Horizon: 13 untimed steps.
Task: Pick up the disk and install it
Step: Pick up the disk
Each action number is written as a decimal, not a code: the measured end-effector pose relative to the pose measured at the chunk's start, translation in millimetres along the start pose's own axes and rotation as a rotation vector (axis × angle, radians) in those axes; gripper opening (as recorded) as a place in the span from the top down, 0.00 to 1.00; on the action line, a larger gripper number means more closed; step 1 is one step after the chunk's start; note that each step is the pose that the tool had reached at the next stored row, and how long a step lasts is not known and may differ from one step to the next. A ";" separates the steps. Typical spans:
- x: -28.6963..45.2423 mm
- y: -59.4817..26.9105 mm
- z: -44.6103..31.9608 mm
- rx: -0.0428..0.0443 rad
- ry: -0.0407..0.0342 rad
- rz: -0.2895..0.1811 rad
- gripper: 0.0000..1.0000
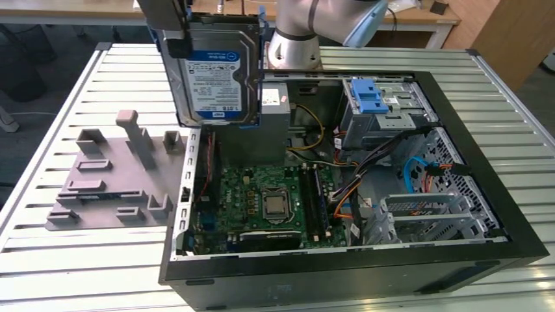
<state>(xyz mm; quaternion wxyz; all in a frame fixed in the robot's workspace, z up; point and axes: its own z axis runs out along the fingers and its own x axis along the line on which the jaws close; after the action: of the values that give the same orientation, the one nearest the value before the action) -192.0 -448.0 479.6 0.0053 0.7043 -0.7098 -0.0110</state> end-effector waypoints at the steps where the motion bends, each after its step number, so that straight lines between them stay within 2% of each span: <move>1: 0.1 -2.0 0.2 0.0001 -0.0001 0.000 0.64; 13: 0.3 -26.5 1.4 0.0000 0.0000 0.000 0.64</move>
<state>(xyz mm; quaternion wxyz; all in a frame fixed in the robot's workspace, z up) -165.5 -448.4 477.7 0.0053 0.7043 -0.7098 -0.0109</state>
